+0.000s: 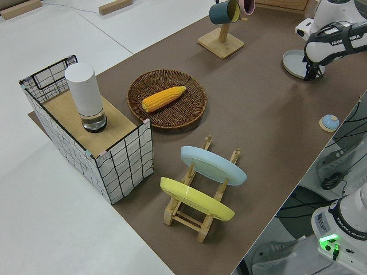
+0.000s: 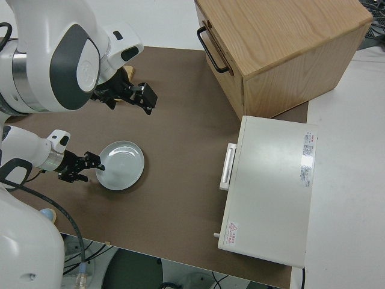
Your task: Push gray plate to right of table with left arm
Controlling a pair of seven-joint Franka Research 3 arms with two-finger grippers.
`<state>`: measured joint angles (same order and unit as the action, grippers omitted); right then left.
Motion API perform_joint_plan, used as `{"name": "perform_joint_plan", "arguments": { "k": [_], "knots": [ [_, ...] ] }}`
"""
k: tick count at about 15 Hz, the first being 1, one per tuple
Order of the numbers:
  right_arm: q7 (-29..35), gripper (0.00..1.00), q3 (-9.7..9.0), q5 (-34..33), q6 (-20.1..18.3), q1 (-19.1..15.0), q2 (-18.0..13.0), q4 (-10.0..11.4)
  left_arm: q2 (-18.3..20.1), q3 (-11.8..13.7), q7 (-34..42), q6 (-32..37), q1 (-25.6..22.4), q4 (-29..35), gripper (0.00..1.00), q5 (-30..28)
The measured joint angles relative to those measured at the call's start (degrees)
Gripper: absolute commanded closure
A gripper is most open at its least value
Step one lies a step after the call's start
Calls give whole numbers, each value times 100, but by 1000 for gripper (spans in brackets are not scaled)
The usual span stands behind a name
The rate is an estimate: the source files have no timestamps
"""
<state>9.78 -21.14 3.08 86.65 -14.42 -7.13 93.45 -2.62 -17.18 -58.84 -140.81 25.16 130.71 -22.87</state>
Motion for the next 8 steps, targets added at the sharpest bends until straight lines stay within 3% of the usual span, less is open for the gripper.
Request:
{"name": "perform_joint_plan", "arguments": {
  "k": [3, 8],
  "knots": [
    [0, 5, 0, 0, 0, 0, 0, 0, 274, 269, 469, 708, -219, -28, 13, 0],
    [0, 5, 0, 0, 0, 0, 0, 0, 355, 1214, 1542, 2050, -320, -525, 11, 628]
  ]
}}
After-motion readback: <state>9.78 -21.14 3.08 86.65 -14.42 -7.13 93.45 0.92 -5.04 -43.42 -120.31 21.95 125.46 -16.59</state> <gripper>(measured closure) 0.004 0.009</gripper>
